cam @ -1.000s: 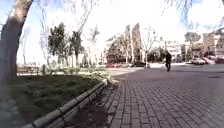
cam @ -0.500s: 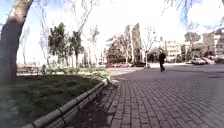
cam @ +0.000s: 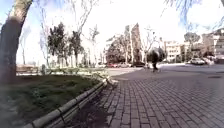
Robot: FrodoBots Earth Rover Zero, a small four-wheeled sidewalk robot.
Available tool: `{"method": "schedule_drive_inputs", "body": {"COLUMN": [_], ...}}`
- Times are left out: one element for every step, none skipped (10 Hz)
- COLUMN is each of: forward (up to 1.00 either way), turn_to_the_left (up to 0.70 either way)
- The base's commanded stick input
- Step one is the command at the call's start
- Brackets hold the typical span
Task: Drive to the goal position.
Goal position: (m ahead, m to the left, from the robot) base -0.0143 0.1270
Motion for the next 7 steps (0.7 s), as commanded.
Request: {"method": "schedule_drive_inputs", "body": {"forward": [0.00, 0.00, 0.00, 0.00, 0.00, 0.00, 0.00], "turn_to_the_left": [-0.70, -0.70, -0.70, -0.70, -0.70, -0.70, -0.70]}}
